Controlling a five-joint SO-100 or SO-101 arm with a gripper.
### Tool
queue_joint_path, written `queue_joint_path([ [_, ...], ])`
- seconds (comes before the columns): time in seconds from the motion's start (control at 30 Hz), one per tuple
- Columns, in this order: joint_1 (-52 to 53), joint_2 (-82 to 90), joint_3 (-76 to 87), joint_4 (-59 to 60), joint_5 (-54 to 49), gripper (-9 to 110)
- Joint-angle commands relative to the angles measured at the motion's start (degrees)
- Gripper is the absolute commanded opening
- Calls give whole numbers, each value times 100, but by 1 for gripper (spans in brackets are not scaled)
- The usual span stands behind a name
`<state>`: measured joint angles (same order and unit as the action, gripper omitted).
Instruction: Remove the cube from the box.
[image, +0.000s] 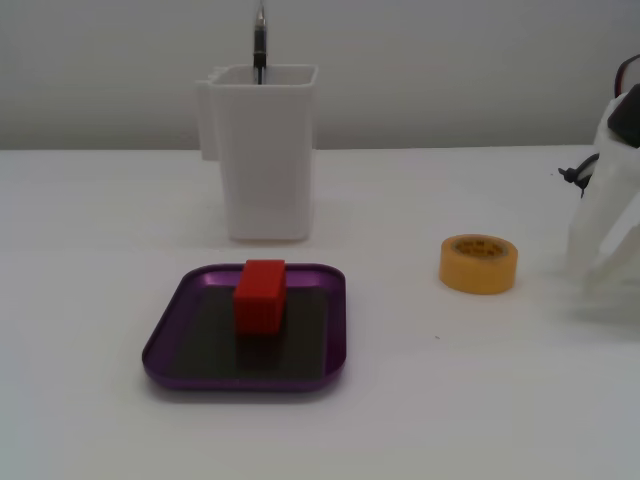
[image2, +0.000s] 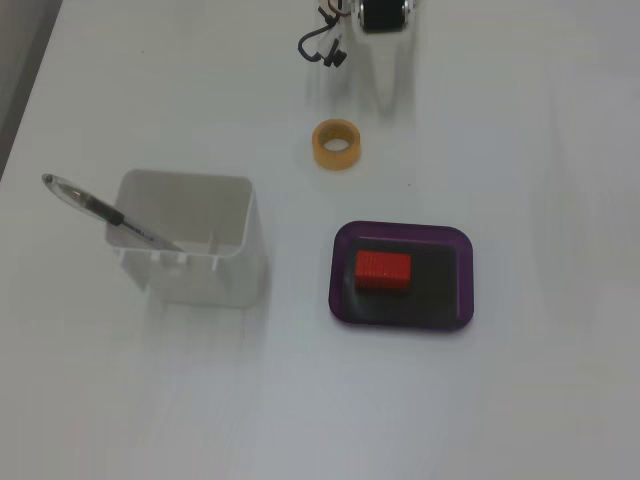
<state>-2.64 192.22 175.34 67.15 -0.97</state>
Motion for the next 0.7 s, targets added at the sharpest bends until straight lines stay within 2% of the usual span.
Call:
queue_joint_path([
  [0.0, -62, 536, 44, -79, 26, 0],
  [0.67, 18, 536, -334, -70, -53, -1],
])
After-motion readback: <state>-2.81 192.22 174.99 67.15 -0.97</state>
